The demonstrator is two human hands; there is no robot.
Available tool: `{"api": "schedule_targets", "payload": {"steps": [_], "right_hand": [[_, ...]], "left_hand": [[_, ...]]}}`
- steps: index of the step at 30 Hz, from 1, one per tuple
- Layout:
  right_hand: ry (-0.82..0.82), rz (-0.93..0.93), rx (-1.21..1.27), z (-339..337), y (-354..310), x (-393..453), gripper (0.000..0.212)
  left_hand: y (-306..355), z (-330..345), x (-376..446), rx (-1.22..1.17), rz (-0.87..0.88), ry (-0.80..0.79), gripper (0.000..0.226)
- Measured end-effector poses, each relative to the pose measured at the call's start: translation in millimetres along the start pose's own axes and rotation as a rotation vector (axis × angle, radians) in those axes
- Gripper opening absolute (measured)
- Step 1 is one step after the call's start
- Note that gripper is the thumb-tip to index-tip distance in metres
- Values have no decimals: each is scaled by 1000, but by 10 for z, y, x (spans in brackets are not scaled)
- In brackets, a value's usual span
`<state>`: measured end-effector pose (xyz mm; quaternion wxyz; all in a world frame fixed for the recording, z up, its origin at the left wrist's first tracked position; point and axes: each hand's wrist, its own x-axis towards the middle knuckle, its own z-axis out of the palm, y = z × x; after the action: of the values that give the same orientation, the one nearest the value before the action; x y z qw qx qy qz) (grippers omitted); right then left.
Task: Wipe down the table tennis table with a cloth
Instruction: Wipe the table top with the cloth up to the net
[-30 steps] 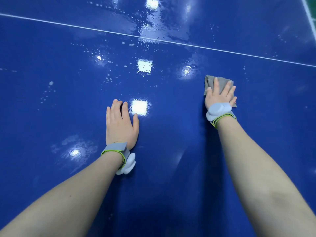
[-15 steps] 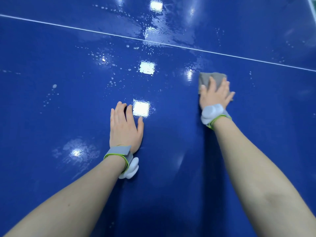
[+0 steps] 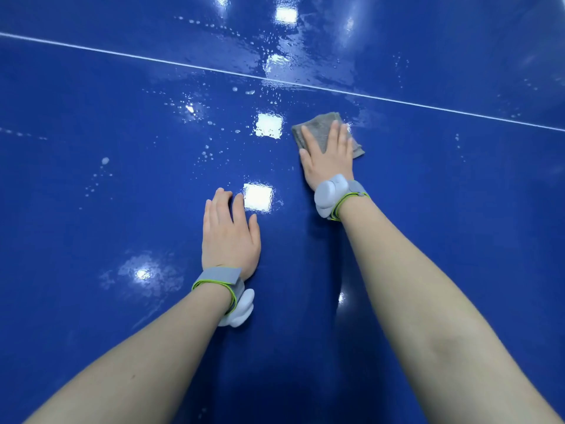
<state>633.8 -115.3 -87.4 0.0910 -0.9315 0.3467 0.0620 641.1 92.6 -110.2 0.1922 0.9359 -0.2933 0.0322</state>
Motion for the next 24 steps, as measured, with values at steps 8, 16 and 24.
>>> {"api": "schedule_targets", "payload": {"steps": [8, 16, 24], "right_hand": [[28, 403, 23, -80, 651, 229, 51], [2, 269, 16, -63, 124, 364, 51], [-64, -182, 43, 17, -451, 261, 47]], "left_hand": [[10, 6, 21, 16, 3, 19, 44], [14, 39, 22, 44, 9, 21, 44], [9, 42, 11, 59, 18, 36, 44]]}}
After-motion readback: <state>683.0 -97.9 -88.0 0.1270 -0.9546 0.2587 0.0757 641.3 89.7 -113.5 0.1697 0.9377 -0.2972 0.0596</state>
